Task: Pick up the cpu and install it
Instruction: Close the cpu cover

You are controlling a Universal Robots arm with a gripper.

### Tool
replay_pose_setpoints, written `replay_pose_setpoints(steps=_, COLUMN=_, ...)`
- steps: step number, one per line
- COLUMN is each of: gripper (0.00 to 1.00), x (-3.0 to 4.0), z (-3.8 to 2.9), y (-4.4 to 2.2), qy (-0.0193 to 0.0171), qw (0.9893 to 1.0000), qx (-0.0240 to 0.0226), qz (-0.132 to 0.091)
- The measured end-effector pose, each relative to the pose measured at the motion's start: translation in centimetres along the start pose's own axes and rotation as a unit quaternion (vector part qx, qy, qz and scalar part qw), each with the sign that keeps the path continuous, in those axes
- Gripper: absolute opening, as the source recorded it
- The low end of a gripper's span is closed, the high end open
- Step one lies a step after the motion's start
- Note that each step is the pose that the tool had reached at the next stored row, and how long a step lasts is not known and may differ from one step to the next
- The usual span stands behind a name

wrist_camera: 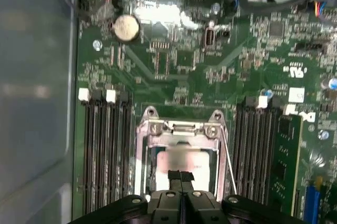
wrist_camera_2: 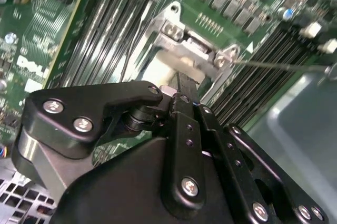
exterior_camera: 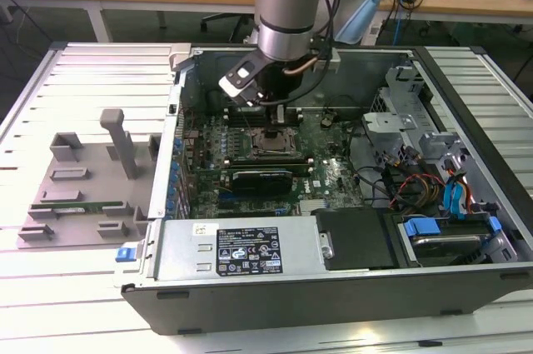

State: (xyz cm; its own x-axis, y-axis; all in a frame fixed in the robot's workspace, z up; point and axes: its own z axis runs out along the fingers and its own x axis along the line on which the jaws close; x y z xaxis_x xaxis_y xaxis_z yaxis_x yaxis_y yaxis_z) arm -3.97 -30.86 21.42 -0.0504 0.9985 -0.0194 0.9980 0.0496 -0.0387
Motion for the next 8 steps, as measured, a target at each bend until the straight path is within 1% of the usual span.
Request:
replay_pose_setpoints(steps=4, gripper=0.11, x=0.06, z=0.43, y=-1.0, qy=0.0, qw=1.0, qx=0.0, qz=0.0)
replay_pose_setpoints(steps=6, gripper=0.11, x=0.07, z=0.55, y=-1.15, qy=0.0, qw=1.0, qx=0.0, qz=0.0)
replay_pose_setpoints(steps=8, gripper=0.11, x=0.07, z=0.62, y=-1.14, qy=0.0, qw=1.0, qx=0.0, qz=0.0)
